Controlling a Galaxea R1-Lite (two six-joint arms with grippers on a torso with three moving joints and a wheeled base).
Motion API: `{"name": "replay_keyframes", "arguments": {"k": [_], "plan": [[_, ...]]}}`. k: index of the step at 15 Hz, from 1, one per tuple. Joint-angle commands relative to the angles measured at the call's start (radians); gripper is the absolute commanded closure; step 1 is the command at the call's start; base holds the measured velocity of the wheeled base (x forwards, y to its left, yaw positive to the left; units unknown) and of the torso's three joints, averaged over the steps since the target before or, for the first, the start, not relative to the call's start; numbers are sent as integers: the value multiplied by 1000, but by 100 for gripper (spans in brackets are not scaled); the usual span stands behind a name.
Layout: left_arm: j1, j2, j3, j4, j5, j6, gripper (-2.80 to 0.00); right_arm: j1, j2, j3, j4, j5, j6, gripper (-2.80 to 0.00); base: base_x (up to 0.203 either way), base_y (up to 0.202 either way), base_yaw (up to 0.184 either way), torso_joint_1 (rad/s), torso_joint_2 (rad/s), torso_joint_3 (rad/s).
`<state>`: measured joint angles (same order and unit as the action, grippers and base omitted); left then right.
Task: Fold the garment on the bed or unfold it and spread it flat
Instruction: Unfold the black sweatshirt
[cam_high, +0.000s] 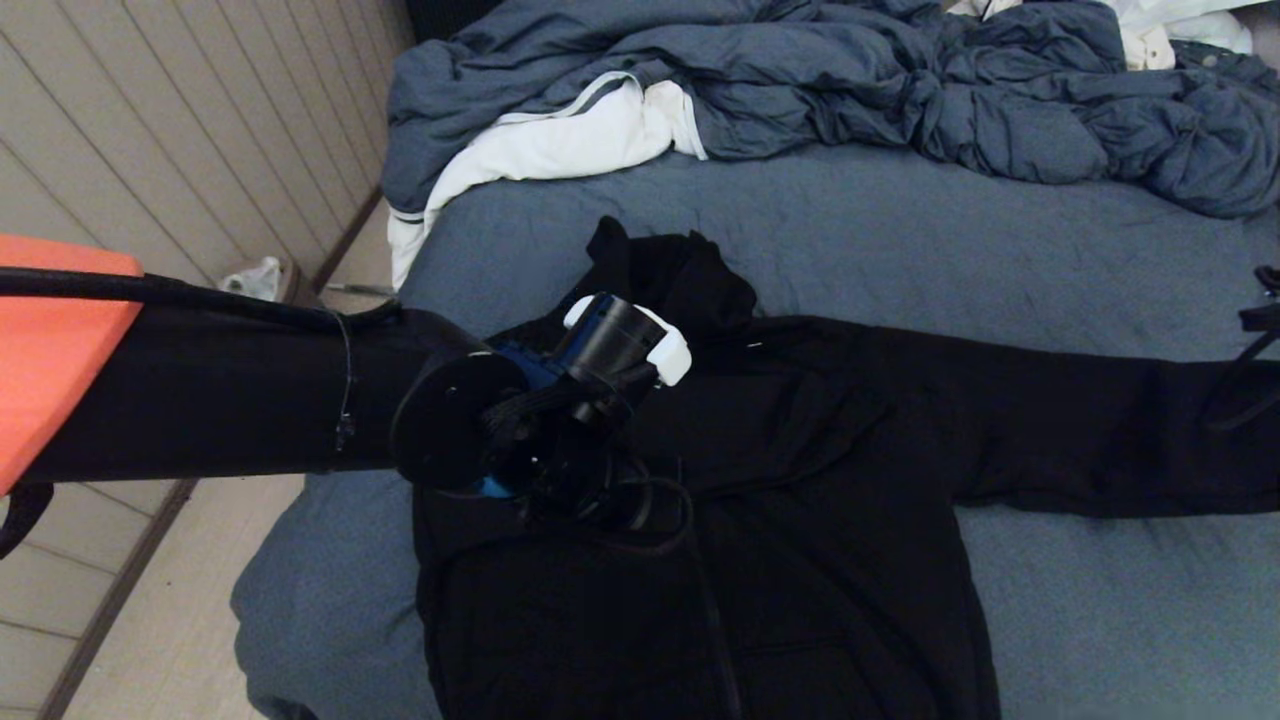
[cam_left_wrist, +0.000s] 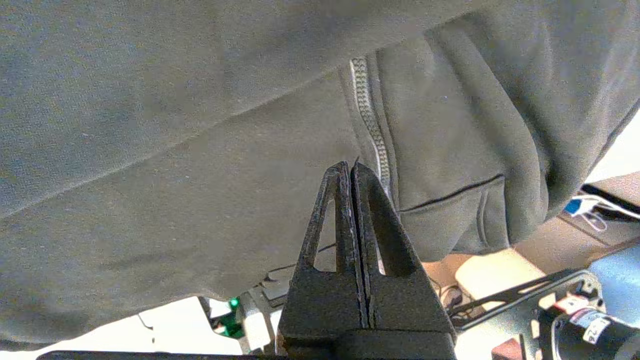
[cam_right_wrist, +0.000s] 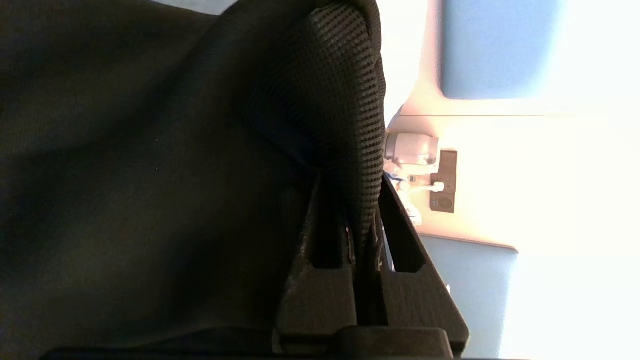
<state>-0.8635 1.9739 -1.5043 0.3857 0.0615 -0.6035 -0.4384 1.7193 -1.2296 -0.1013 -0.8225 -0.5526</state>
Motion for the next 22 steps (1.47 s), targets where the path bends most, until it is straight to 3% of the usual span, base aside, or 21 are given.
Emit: {"name": "replay_keyframes", "arguments": {"k": [1, 4, 5, 14, 17, 18, 21, 22], "plan": [[-6, 6, 2, 2, 1, -4, 0, 16, 22, 7, -1, -10, -2, 0, 0, 0, 0, 0, 0, 0], [-15, 14, 1, -6, 45, -15, 0, 32, 29, 2, 16, -38, -8, 0, 0, 0, 0, 0, 0, 0], [-15, 14, 6, -27, 48, -15, 0, 32, 36, -4, 15, -40, -4, -280, 0, 0, 0, 0, 0, 0], [-15, 19, 9, -44, 50, -15, 0, 36, 18, -14, -31, -36, -3, -280, 0, 0, 0, 0, 0, 0], [-15, 13, 7, -44, 50, -16, 0, 97, -38, -29, -90, -10, 12, -280, 0, 0, 0, 0, 0, 0], [-14, 10, 6, -44, 50, -16, 0, 137, -83, -17, -85, 34, 22, 0, 0, 0, 0, 0, 0, 0], [-15, 8, 6, -45, 50, -16, 0, 355, -217, 31, 84, 255, 45, 0, 0, 0, 0, 0, 0, 0], [-14, 6, 4, -45, 50, -16, 0, 407, -263, 51, 155, 374, 56, 0, 0, 0, 0, 0, 0, 0]]}}
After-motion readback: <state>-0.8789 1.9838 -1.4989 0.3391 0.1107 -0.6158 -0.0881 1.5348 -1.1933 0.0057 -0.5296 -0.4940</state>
